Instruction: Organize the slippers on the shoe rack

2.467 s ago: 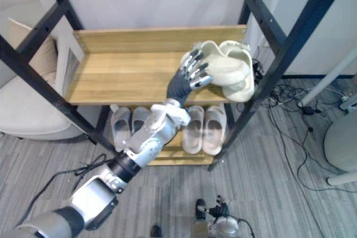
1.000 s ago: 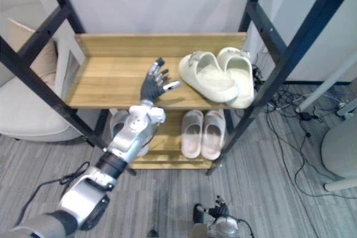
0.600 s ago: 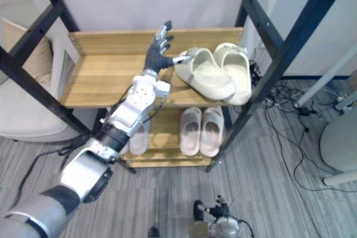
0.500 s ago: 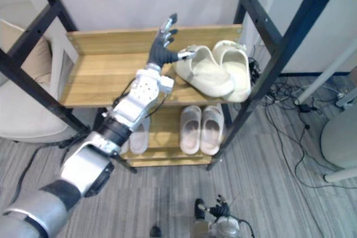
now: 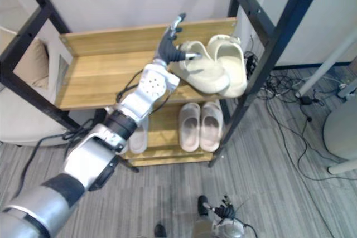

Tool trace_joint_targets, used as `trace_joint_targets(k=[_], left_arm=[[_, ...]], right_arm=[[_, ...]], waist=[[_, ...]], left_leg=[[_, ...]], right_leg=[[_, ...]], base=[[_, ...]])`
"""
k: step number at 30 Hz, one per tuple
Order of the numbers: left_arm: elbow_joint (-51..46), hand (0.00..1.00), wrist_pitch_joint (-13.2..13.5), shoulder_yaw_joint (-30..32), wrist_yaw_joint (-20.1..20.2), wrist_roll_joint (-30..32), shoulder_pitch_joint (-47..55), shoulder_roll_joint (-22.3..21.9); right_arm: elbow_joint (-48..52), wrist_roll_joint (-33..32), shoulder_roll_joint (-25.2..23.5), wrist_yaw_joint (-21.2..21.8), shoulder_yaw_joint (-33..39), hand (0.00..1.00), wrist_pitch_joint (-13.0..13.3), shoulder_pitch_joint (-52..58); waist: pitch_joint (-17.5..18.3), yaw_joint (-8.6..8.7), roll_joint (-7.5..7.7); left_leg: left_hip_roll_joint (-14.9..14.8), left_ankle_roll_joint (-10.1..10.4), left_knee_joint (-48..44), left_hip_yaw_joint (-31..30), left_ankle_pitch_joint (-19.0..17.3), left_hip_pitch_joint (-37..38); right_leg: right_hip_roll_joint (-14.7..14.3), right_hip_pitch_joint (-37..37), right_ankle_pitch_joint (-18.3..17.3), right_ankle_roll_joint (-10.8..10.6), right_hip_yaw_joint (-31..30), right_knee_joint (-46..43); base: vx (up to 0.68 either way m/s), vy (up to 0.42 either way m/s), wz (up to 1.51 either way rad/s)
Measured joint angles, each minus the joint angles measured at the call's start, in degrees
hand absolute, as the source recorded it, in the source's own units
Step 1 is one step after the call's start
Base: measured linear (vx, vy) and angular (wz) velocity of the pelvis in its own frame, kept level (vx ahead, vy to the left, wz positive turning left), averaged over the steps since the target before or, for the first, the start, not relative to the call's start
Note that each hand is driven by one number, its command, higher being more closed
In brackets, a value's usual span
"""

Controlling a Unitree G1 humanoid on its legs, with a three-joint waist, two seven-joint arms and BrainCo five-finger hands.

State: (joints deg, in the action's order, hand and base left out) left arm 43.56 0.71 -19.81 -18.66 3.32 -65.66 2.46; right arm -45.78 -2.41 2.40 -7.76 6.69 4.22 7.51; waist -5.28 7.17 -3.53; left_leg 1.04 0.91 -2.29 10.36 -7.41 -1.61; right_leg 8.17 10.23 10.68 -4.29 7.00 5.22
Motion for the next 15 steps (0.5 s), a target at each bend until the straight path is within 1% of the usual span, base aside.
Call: trace_joint_targets(k=[5,9,10,15], left_arm=[[0.62,0.0,-0.58,1.76,-0.2,0.03,0.0,-1.15],[0.62,0.0,-0.67,3.66,-0.34,1.14,0.0,-0.99],[0.62,0.0,-0.74,5.14,-0.94,1.16,-0.08,-0.9],[0.66,0.0,-1.16,6.83,-1.5,1.19,-0.08,-0.79]], right_arm=[[0.23,-0.03,-0.01,-0.09,0.0,0.0,0.08,0.13],[1.96,-0.02,-0.01,-0.16,-0.13,0.0,0.36,1.06],[2.35,-0.08,-0.02,-0.15,-0.16,0.0,0.51,1.22],[3.17,-0.05,-0.03,-0.32,-0.37,0.0,0.91,1.3]], waist=[[-0.07,-0.1,-0.1],[-0.19,-0.25,-0.31],[-0.26,-0.3,-0.3],[-0.93,-0.32,-0.38]], left_leg=[[-0.11,0.01,-0.15,0.12,0.0,-0.31],[-0.19,0.07,-0.18,1.0,-0.05,-0.78],[-0.23,0.14,-0.45,1.67,-0.11,-1.7],[-0.81,0.53,-0.85,2.77,-0.38,-2.34]], right_leg=[[-0.08,0.26,0.1,0.09,-0.1,0.0],[-0.19,1.08,0.24,0.19,-0.75,0.0],[-0.29,2.18,0.53,0.26,-1.32,-0.01],[-0.98,3.2,0.77,0.5,-2.28,-0.02]], base=[[0.0,-0.001,-0.02],[0.0,-0.009,-0.09],[0.0,-0.016,-0.19],[0.02,-0.026,-0.13]])
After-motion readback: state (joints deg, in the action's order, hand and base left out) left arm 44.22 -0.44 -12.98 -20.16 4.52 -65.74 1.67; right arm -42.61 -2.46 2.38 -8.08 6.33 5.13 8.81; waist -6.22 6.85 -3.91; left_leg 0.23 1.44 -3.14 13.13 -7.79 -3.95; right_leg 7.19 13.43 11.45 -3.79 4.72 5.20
